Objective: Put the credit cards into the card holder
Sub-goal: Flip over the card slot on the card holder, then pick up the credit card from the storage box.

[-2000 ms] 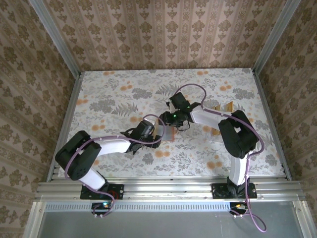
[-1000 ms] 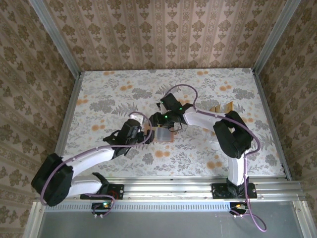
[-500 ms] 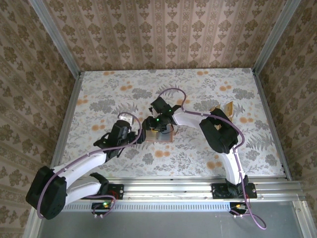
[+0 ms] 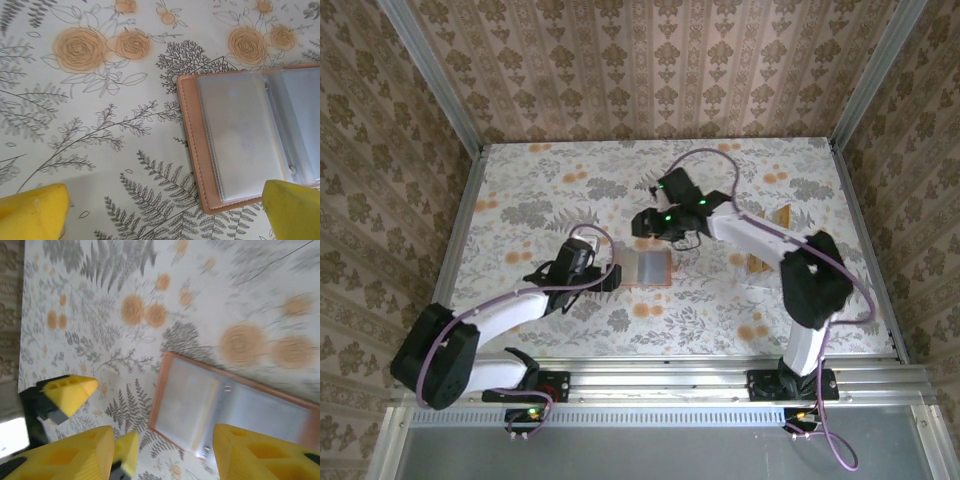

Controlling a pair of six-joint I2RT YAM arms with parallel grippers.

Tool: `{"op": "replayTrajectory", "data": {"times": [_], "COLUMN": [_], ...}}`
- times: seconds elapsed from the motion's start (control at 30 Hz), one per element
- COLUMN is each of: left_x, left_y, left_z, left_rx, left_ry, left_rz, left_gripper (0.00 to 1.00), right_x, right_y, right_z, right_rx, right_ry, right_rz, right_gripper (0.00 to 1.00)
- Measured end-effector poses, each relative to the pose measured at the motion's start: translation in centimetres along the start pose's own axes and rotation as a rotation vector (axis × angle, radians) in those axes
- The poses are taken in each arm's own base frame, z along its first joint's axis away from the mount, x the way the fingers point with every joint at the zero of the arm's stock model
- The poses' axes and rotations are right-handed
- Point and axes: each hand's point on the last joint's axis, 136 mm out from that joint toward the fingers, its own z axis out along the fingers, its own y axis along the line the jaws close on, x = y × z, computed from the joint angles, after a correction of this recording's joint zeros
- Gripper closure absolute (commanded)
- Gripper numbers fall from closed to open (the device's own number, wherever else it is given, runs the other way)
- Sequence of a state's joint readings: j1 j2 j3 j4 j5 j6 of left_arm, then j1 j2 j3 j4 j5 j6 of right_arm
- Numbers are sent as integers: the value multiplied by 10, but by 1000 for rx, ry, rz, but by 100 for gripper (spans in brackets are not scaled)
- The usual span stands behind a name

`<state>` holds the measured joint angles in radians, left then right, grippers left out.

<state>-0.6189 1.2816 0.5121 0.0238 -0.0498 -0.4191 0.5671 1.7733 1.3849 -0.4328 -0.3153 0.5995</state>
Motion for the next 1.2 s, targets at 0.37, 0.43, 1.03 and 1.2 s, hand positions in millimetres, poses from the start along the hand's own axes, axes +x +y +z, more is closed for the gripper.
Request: {"op": "replayTrajectory", "data": {"times": [0.37,0.43,1.03,1.2], "left_x": [-13,-12,-17,-17], "left_y": [-16,-17,-23,-23], "left_z": [30,34,38,38], "left_rx": [46,51,76,76], "left_ry": [24,29,9,9], "left_rz": [0,0,-7,-6], "left_gripper": [0,0,1,1], "right_x": [10,18,-21,-22], "right_y": [-166,-191,-249,-258], "right_z": [-94,-105,-94,-91], "right_rx": [498,582,805,825], "right_ry": [-27,0,84,100], "right_rz": [90,104,70,80], "right_gripper": [49,51,61,61]}}
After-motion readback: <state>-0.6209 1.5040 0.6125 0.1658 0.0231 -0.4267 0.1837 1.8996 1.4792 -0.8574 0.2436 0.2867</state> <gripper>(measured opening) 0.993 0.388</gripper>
